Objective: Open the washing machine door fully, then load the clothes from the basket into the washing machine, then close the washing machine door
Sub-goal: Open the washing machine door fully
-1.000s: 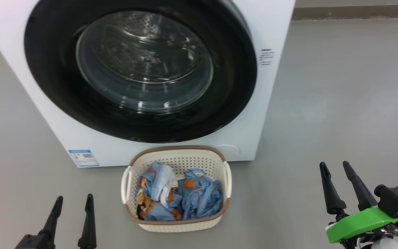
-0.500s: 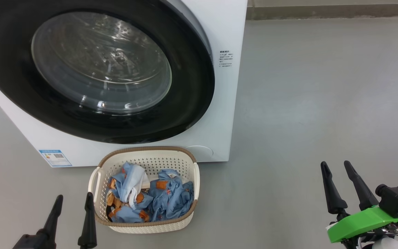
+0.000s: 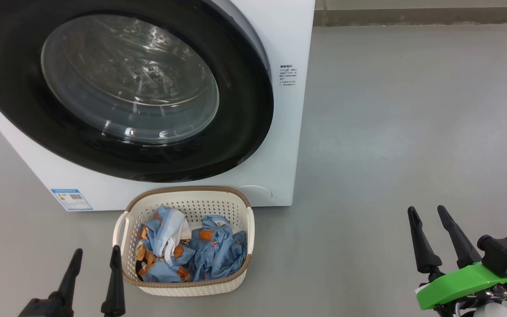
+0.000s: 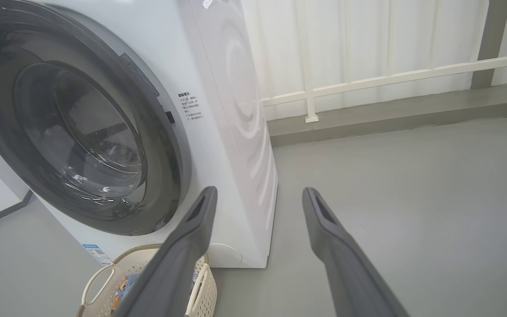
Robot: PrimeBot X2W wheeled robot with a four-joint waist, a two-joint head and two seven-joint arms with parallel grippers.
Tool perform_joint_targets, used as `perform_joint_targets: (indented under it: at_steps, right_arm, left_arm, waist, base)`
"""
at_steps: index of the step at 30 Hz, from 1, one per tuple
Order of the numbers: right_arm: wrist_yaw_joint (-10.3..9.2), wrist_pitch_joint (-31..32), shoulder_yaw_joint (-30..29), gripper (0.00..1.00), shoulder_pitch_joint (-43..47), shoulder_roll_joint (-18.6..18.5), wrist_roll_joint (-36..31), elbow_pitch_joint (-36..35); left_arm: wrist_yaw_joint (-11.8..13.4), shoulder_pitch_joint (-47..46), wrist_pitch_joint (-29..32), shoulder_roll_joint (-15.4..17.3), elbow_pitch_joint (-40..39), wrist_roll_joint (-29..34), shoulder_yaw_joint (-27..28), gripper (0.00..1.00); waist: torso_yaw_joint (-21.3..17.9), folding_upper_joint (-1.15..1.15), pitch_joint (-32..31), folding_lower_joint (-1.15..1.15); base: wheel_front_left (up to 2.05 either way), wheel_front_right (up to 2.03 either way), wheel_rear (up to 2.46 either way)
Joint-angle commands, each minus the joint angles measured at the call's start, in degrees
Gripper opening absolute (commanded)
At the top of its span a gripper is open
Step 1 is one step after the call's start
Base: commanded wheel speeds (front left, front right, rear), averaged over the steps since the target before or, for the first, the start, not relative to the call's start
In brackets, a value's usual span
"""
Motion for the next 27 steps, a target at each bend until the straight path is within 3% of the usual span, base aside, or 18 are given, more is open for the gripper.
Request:
perform_joint_targets:
  at_steps: [1,4,6,8,15,19,27]
  right_arm:
    - [0.43,-0.71,1.43,1.00,-1.67,-0.86,-0.26,-1.11]
    - [0.43,-0.71,1.60,1.00,-2.49,-0.32,1.72,-0.75]
    - [0.43,-0.71,1.59,0.38,-3.41,0.11,3.97,-0.46]
    - [0.43,-0.71,1.70,0.00,-4.62,0.38,6.25,-0.14]
    - [0.43,-0.71,1.77,0.00,-10.34,1.73,17.34,-0.74]
    - [0.43,-0.71,1.94,0.00,-14.36,2.39,28.06,-2.21]
    - [0.43,-0.71,4.77,0.00,-22.91,-1.68,47.80,-4.96]
  left_arm:
    - [0.03,-2.22,-0.43,0.88,-0.96,-0.62,1.54,1.00]
    - [0.03,-1.99,-0.43,0.76,-1.01,-0.78,1.48,1.00]
    - [0.03,-1.79,-0.43,0.56,-1.06,-0.83,1.38,1.00]
    - [0.03,-1.66,-0.43,0.34,-1.08,-0.91,1.18,1.00]
    - [0.03,-2.65,-0.43,-0.06,-1.14,-1.33,0.04,1.00]
    - [0.03,-3.62,-0.43,-0.25,-1.14,-1.77,-0.62,1.00]
    - [0.03,-6.43,-0.43,-0.60,-1.44,-2.59,-1.81,1.00]
  waist:
    - [0.07,0.00,-0.01,0.00]
    - [0.17,0.00,0.04,0.00]
    - [0.25,0.00,0.09,0.00]
    - [0.37,0.00,0.25,0.00]
    - [1.41,0.00,1.91,0.00]
    - [2.17,0.00,3.40,0.00]
    - [4.36,0.00,7.71,0.00]
  base:
    - [0.00,0.00,0.00]
    - [0.00,0.00,0.00]
    - [0.00,0.00,0.00]
    - [0.00,0.00,0.00]
    - [0.00,0.00,0.00]
    - [0.00,0.00,0.00]
    - [0.00,0.00,0.00]
